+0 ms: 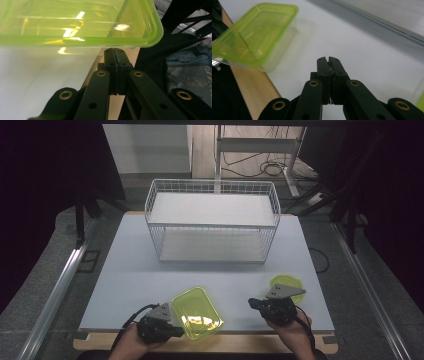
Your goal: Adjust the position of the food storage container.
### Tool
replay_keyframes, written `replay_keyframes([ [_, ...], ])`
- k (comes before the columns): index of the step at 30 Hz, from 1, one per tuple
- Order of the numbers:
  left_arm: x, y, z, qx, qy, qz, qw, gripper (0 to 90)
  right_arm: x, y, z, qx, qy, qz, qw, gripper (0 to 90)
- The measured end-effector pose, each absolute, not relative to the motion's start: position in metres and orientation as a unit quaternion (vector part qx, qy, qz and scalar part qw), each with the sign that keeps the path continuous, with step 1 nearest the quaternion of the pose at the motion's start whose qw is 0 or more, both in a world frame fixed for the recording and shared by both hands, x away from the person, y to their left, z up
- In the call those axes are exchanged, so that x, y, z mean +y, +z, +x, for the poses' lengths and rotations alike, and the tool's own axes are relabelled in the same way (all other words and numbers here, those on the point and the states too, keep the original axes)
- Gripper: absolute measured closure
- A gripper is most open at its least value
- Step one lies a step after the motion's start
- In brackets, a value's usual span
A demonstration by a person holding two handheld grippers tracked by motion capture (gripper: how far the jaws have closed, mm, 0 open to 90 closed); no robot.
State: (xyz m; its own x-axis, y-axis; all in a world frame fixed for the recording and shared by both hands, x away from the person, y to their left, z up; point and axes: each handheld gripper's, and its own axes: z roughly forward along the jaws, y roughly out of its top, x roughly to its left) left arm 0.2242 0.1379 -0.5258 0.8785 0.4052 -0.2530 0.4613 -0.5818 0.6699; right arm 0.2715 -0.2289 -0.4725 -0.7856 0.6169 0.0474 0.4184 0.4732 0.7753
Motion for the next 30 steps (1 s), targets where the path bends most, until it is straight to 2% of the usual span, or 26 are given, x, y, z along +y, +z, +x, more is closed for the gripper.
replay_keyframes([
  [8, 0.104, -0.529, 0.231, 0.25, -0.009, 0.888, 0.386, 89.7, -0.225, -0.479, 0.253, 0.856, 0.414, 0.298, 0.086, 88.1],
  [12, 0.102, -0.529, 0.233, 0.247, -0.006, 0.893, 0.375, 89.7, -0.22, -0.482, 0.251, 0.859, 0.412, 0.293, 0.076, 89.0],
  [15, 0.119, -0.527, 0.235, 0.257, -0.006, 0.893, 0.37, 89.8, -0.216, -0.486, 0.251, 0.864, 0.408, 0.288, 0.068, 89.4],
  [18, 0.152, -0.522, 0.239, 0.294, 0.023, 0.886, 0.357, 89.8, -0.21, -0.49, 0.25, 0.867, 0.403, 0.286, 0.059, 89.4],
  [23, 0.18, -0.517, 0.255, 0.335, 0.055, 0.875, 0.345, 89.7, -0.198, -0.497, 0.25, 0.877, 0.392, 0.275, 0.043, 89.2],
  [30, 0.17, -0.519, 0.285, 0.324, 0.065, 0.893, 0.307, 89.2, -0.183, -0.505, 0.251, 0.885, 0.375, 0.274, 0.035, 88.0],
])
